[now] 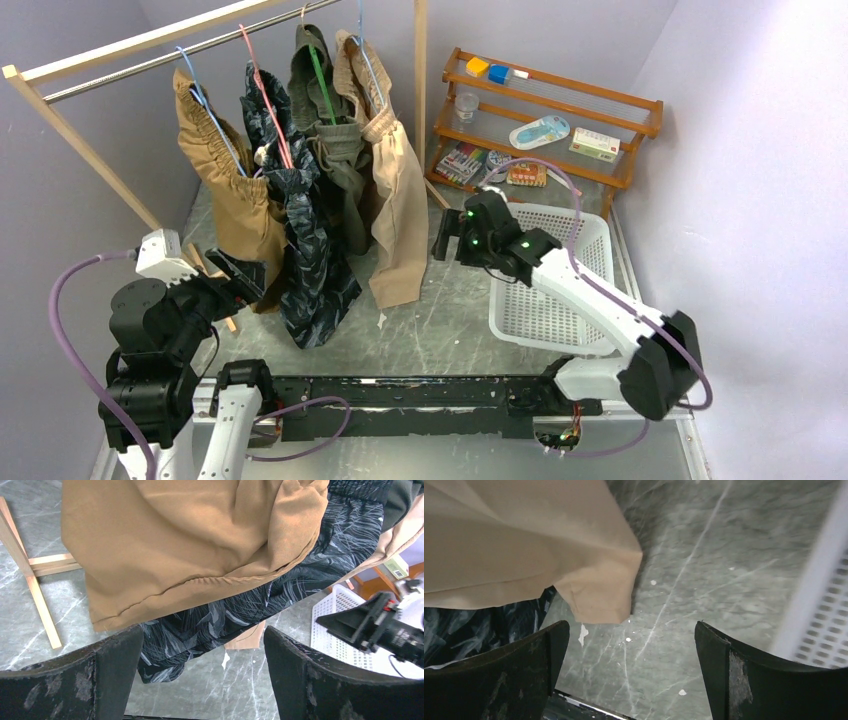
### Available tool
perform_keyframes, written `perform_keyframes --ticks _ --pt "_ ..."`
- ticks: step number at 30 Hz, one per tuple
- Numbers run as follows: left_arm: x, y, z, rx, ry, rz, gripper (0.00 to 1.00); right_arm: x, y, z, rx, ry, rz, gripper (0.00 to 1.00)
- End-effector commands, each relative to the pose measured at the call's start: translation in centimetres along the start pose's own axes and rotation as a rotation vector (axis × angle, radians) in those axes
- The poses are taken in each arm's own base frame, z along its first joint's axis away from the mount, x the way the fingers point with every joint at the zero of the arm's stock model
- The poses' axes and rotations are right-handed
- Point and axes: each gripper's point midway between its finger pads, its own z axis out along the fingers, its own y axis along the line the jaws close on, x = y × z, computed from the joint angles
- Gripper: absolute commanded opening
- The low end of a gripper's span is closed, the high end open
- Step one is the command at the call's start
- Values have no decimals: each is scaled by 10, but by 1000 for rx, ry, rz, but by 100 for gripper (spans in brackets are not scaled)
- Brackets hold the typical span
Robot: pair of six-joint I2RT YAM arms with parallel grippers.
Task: Remove the shorts from the hanger
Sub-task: Move the basket to the corner of the board.
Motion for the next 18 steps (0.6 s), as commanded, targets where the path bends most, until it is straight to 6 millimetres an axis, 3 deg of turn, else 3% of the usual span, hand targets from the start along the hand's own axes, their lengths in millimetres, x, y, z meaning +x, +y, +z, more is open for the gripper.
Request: perform_keyframes --ticks 1,3,7,10,13,18 --pt "-10 0 -3 -7 -52 0 93 15 42 22 -136 102 -42 100" --pt "-11 -2 -3 1 -53 4 93 21 25 35 -3 118 -61 100" --pt "-12 -7 -1 29 -43 14 93 23 -42 49 355 78 -87 100" --pt "-14 -16 -1 74 -42 23 94 28 -82 45 529 107 -115 100" --pt "-17 -29 -5 140 -52 50 94 31 -112 42 595 123 -86 100" --pt "-18 -38 -5 197 -54 75 94 32 -136 34 584 112 -20 100"
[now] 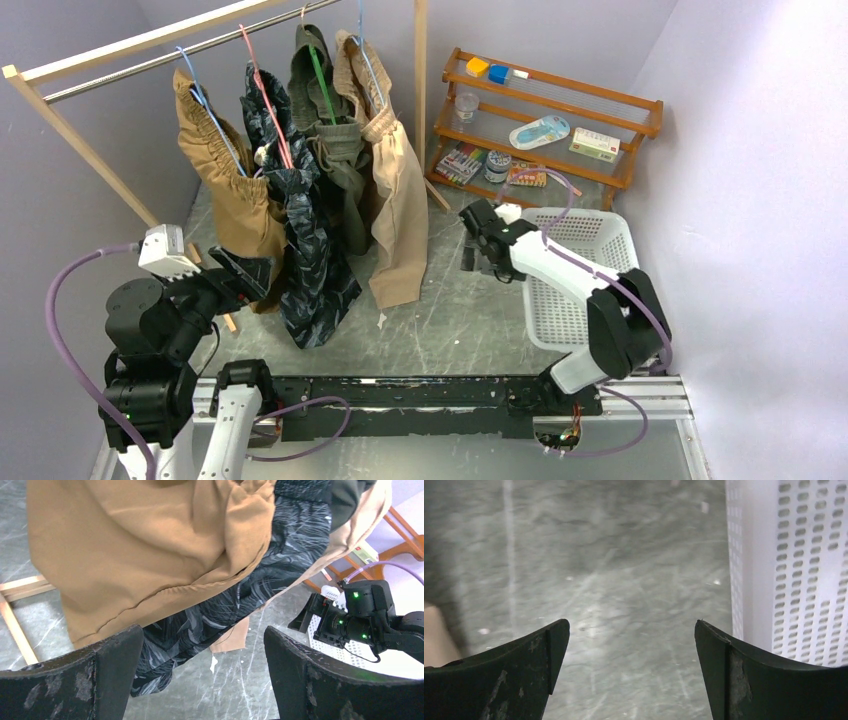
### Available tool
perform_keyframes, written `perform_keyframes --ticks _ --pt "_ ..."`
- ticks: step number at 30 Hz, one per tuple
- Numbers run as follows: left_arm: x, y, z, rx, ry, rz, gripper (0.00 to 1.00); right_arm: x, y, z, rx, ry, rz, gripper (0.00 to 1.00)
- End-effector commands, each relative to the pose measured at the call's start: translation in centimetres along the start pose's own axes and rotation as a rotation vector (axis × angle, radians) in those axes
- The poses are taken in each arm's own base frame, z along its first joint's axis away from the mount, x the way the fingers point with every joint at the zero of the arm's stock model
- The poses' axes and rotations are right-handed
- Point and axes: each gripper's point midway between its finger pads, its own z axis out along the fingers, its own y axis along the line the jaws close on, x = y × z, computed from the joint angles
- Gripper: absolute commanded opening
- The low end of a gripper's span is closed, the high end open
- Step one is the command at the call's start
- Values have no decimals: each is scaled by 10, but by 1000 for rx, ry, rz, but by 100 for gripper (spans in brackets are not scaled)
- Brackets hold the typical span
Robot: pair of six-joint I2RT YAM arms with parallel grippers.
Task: Remove the shorts from the hanger
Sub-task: Move the basket to the corner of the board.
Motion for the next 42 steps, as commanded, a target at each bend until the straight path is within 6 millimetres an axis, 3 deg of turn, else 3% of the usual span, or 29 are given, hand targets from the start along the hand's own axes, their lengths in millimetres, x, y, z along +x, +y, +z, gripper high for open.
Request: perform_keyframes --ticks 1,4,9,15,21,25,27,31,37,42 --pt "-12 -19 -2 94 -36 38 93 -2 -34 -1 49 -18 32 100" --pt "-9 -15 1 80 -24 26 94 -4 -31 -6 5 -27 33 100" --pt "-7 -7 4 39 -21 6 93 -16 -2 -32 -196 -60 53 100" --pt "-8 5 6 -31 -36 -34 94 -41 27 -90 -492 -186 125 100" --pt "-3 23 11 -135 -23 -89 94 -44 53 -135 -801 -296 112 99" --pt "-5 38 8 -224 -53 -130 94 -20 76 -162 -1019 -268 19 94" --pt "-5 43 6 -253 -60 -142 94 1 93 -174 -1112 -238 -65 90" --pt "-3 47 5 -277 -63 -153 94 28 121 -195 -1159 -225 -199 87" --pt "0 58 5 -333 -62 -159 94 42 155 -235 -1168 -352 -360 83" --pt "7 61 10 -348 -26 -181 94 39 179 -269 -1222 -442 -387 80"
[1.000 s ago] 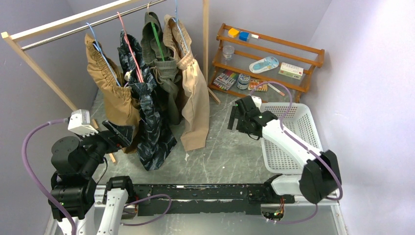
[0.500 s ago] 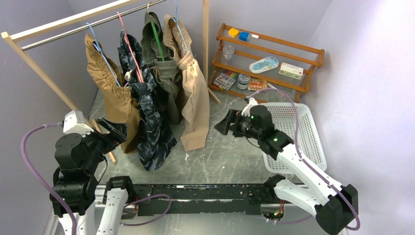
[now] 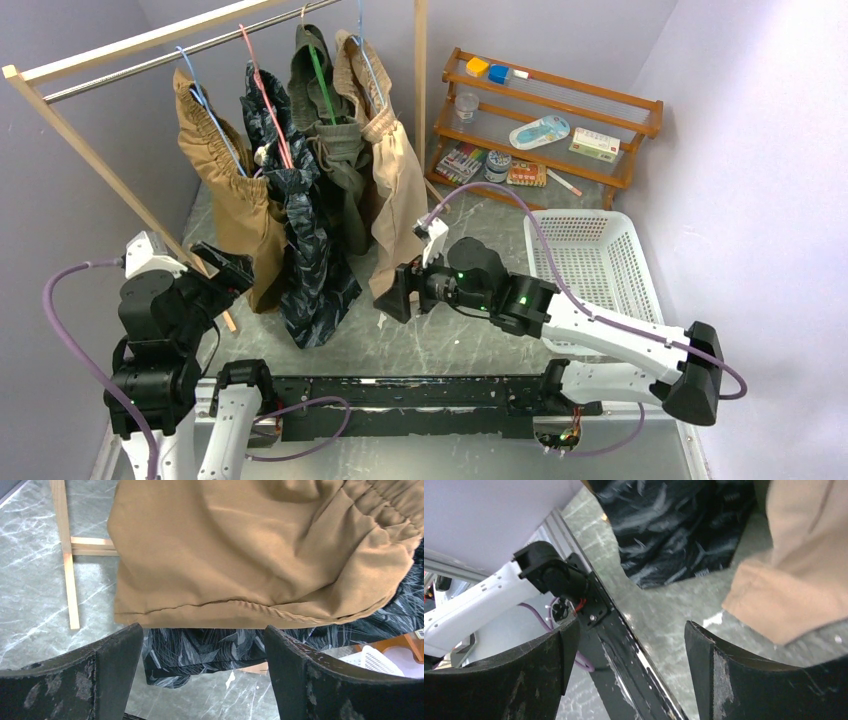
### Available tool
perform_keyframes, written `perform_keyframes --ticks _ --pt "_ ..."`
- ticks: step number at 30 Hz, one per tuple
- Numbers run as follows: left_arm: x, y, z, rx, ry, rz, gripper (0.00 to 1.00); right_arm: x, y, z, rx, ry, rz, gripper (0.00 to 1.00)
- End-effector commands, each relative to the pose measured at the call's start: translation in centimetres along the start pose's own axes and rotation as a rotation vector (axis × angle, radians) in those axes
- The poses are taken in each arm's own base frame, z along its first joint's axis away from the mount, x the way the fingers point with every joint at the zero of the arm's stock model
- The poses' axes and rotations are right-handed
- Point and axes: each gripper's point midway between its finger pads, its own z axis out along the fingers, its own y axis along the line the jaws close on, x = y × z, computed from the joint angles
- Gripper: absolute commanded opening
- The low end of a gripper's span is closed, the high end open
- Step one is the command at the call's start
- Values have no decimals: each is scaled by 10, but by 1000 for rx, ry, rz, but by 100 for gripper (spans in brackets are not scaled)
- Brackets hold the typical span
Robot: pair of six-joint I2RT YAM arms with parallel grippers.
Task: Remove the shorts from the hanger
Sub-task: Move the basket to the corner of the board, then adjust the hanger at the clothes rod.
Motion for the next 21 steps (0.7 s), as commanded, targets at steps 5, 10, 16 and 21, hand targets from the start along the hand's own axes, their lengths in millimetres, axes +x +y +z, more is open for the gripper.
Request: perform_keyframes --ticks 5,10,16,21 --pt "0 -4 3 11 12 -15 93 -62 47 6 -69 -194 -121 80" --pt "2 -1 5 -3 17 -11 94 -88 20 8 155 -250 -75 77" --pt "15 -1 7 15 78 17 94 -142 -49 -47 587 -442 -38 78" --pt "35 5 6 18 151 34 94 -178 -70 -58 571 -451 -51 84"
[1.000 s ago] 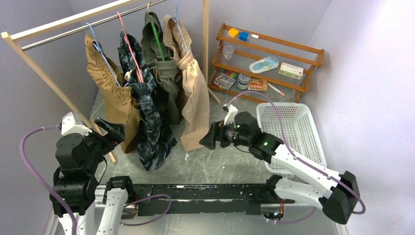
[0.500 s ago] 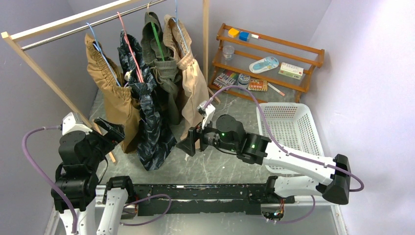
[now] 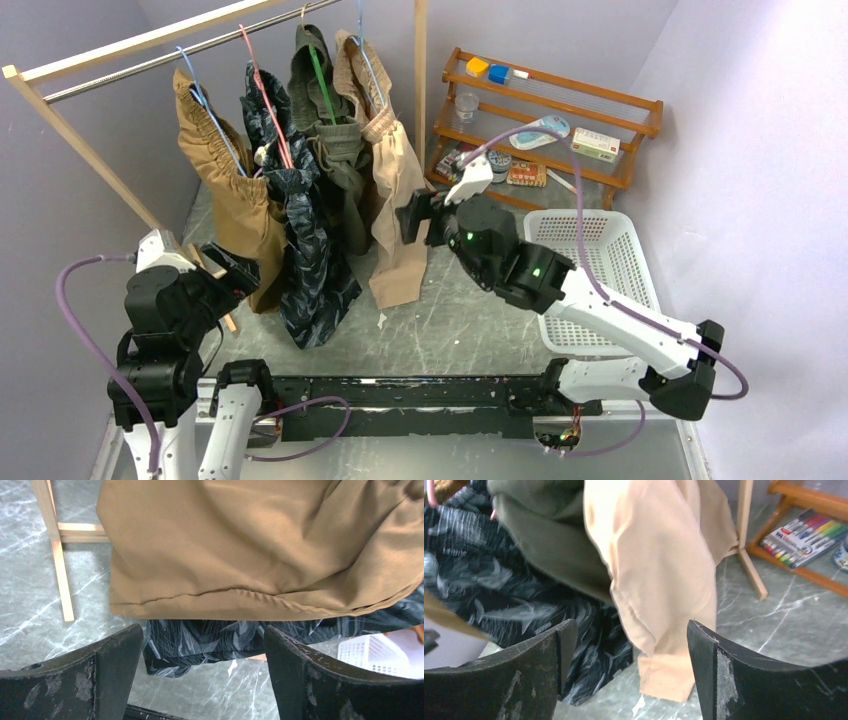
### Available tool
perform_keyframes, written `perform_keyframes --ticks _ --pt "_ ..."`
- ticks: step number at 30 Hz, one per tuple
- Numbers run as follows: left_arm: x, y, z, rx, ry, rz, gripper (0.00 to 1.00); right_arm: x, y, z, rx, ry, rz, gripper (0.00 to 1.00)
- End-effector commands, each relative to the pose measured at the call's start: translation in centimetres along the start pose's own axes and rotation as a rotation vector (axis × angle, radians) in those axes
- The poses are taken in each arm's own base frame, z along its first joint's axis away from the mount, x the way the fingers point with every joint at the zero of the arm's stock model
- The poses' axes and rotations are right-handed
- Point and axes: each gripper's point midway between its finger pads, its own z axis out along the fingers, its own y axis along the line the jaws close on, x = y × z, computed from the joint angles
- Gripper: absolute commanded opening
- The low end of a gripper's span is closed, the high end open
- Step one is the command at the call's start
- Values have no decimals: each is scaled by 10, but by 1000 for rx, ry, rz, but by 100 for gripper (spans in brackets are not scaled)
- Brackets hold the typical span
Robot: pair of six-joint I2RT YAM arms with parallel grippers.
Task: Remove the shorts from the hanger
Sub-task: Adjust the hanger at the clothes rod.
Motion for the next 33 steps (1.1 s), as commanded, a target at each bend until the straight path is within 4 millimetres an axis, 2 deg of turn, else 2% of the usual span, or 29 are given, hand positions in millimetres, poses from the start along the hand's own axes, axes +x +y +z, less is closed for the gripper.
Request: perform_keyframes --ticks 1,4,8,10,12,14,20,23,27,33 --pt "26 3 2 23 104 28 94 -34 -42 17 57 3 3 85" --pt "44 -1 4 63 191 32 94 -39 -48 39 -26 98 20 85" --pt "67 -11 4 151 311 40 93 -51 -20 54 -165 127 19 87" --pt "70 -21 7 221 333 68 94 -55 -14 59 -191 112 28 87" --pt "55 -20 15 189 283 88 93 -58 -12 62 -192 96 31 88" --pt "28 -27 20 169 194 92 93 -57 -12 64 -188 105 32 89" --pt "-62 -60 13 155 -71 76 93 -57 -12 60 -196 115 1 92" --pt "-90 -88 13 238 -129 90 93 -56 -12 62 -197 124 -12 93" --pt "-105 -114 39 292 -82 75 93 -47 -11 64 -203 157 -2 94" --pt "-100 -151 80 486 -1 85 94 -34 -19 62 -176 177 17 94"
